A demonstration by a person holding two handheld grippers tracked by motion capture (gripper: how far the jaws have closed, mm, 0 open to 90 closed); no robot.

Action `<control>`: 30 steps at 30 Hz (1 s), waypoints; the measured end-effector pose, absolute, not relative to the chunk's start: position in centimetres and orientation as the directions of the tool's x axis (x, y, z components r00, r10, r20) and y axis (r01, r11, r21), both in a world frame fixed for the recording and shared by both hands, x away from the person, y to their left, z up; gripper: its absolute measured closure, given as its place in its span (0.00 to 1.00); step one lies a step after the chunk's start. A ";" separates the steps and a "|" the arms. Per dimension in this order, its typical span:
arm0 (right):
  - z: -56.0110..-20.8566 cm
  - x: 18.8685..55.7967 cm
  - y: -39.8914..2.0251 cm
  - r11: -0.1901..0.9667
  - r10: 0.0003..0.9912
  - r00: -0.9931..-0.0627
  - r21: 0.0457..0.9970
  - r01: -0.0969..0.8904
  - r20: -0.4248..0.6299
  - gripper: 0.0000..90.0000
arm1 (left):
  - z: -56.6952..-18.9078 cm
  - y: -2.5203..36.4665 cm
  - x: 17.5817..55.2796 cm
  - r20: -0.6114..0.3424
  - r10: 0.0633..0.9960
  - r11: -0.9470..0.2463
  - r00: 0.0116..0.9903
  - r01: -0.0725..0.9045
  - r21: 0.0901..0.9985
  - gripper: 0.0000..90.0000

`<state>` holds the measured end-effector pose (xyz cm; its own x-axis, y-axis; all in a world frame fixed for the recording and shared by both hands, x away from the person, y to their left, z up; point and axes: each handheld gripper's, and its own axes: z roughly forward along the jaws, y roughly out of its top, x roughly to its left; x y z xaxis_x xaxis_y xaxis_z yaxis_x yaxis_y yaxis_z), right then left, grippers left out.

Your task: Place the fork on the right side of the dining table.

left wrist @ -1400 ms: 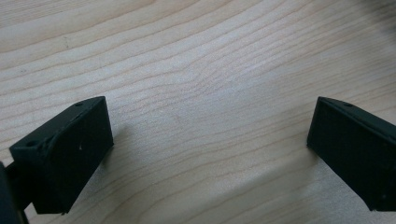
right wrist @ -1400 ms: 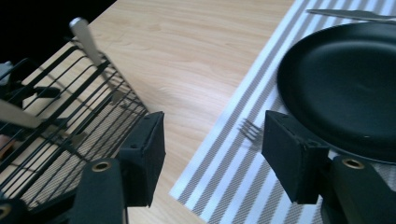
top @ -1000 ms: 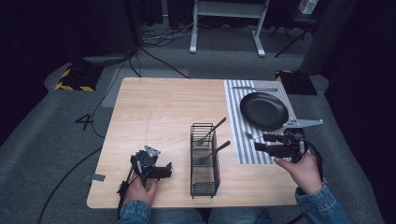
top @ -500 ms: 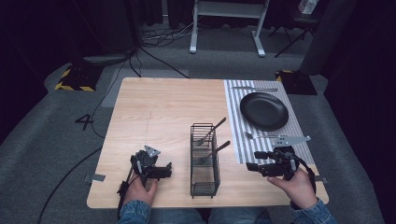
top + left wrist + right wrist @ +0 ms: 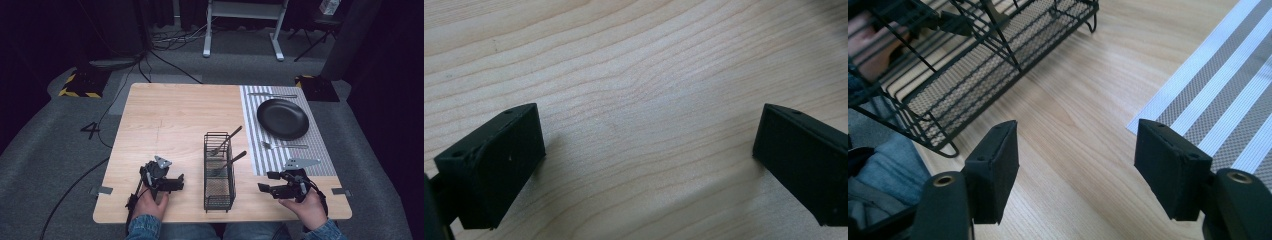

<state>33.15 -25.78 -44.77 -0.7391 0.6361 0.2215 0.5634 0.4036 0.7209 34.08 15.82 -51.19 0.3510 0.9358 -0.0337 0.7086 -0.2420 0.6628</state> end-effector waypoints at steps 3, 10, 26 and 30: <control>-45.5 33.2 -25.8 0.399 0.643 -0.732 0.719 0.569 0.223 0.38 | -51.2 15.8 34.1 -0.034 0.936 -0.242 0.351 0.709 0.663 0.00; -47.4 32.7 -26.0 0.355 0.664 -0.714 0.746 0.563 0.222 0.39 | -51.2 15.8 34.1 -0.035 0.936 -0.240 0.350 0.709 0.663 0.00; -49.9 32.1 -25.8 0.415 0.672 -0.733 0.766 0.491 0.106 0.37 | -51.2 15.8 34.1 -0.037 0.936 -0.239 0.349 0.710 0.662 0.00; -50.8 31.9 -25.5 0.468 0.668 -0.744 0.758 0.455 0.034 0.33 | -51.2 15.8 34.0 -0.038 0.937 -0.237 0.348 0.710 0.663 0.00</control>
<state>31.90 -25.54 -50.80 -0.7437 0.6676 0.0338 0.4547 0.4682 0.7577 34.05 15.82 -51.20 0.3482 0.9367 -0.0378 0.7101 -0.2372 0.6630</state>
